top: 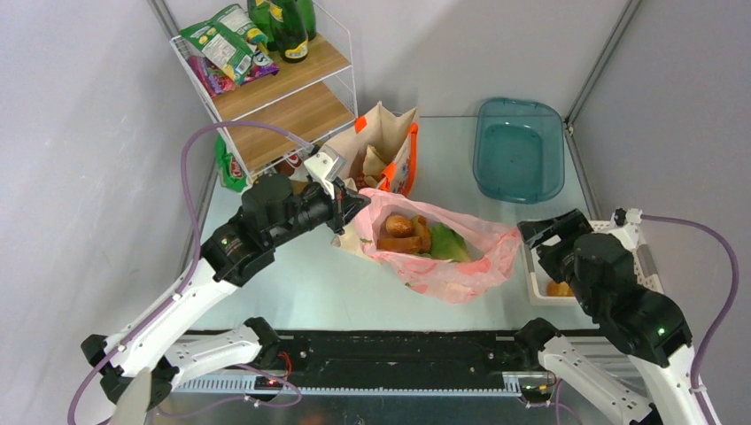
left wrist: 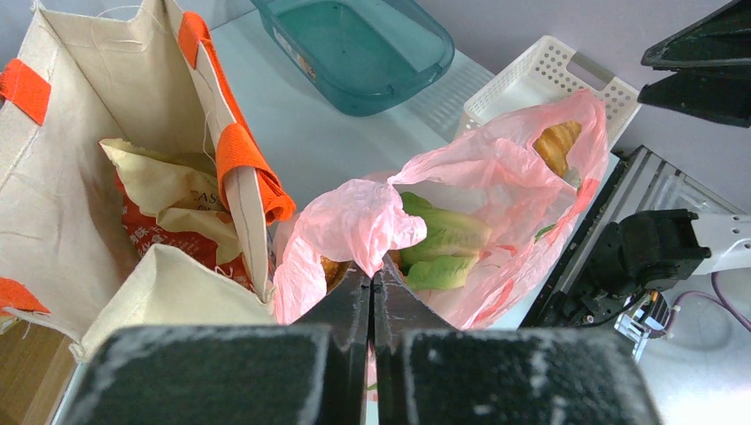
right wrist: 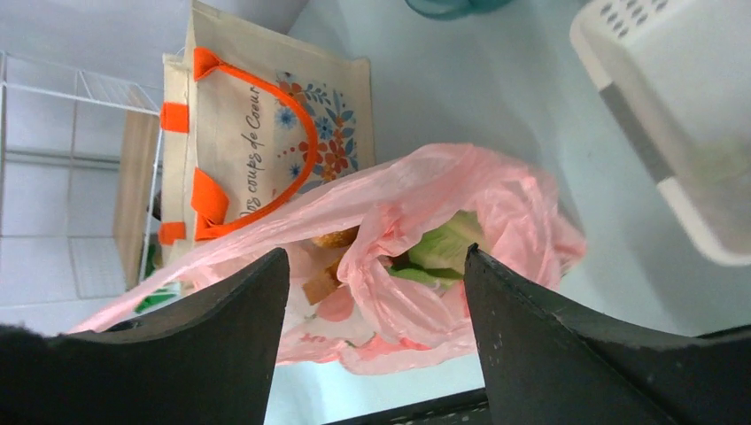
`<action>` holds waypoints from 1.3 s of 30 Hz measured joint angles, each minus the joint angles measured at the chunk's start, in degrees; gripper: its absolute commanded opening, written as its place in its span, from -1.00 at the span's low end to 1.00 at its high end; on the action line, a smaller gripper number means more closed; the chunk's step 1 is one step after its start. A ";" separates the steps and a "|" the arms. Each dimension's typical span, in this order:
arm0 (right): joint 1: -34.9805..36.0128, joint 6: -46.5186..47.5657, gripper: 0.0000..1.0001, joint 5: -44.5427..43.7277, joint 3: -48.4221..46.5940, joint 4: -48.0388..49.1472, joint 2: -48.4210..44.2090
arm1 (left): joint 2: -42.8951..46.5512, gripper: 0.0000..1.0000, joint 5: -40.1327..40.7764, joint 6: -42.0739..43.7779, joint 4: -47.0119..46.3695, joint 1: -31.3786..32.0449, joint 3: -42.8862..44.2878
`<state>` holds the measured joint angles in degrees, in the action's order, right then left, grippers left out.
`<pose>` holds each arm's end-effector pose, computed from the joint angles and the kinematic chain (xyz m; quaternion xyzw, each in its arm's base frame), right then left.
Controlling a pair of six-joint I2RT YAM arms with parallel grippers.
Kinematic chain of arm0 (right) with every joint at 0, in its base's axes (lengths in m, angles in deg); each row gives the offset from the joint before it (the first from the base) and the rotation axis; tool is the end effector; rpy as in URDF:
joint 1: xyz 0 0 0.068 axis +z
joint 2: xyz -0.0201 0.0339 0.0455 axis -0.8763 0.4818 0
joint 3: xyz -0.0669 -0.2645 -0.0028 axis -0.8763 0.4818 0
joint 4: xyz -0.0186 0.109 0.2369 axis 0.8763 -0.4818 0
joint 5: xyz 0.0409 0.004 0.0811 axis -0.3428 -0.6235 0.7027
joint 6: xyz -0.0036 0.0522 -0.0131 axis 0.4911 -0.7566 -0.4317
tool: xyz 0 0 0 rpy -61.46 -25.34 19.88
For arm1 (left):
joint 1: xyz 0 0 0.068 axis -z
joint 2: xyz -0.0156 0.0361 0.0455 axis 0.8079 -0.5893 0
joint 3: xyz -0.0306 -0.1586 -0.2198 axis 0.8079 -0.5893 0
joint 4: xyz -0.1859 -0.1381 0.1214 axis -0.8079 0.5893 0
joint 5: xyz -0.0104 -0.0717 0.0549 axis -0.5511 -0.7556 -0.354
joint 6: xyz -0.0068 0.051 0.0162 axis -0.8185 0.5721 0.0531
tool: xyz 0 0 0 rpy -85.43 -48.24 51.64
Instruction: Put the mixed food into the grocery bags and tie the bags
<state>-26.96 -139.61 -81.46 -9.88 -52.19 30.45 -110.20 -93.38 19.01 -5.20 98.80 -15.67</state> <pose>0.0499 0.0132 0.3878 0.3113 0.7777 0.2245 0.4979 0.1387 -0.1439 0.4157 0.2738 0.7146 -0.3284 0.5536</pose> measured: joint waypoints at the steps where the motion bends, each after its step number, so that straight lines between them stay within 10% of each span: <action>1: -0.39 -2.47 0.56 0.74 0.15 -0.44 0.33 | 0.00 -1.00 0.00 -0.02 0.02 0.00 0.00; 26: -29.55 -22.71 -0.07 31.67 17.88 12.33 -3.15 | 0.28 -1.00 0.00 0.00 0.00 0.00 -0.07; 32: -32.13 -21.40 -0.96 32.81 17.90 13.07 -3.39 | 0.28 -1.00 0.00 0.00 0.02 0.00 -0.07; 39: -33.09 -12.79 -1.00 36.59 17.79 22.08 -3.56 | 0.28 -1.00 0.07 0.00 0.00 0.00 -0.07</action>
<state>-60.05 -152.40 -44.87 7.91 -30.11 26.89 -109.92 -93.32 19.01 -5.20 98.80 -15.73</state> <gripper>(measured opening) 0.011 0.005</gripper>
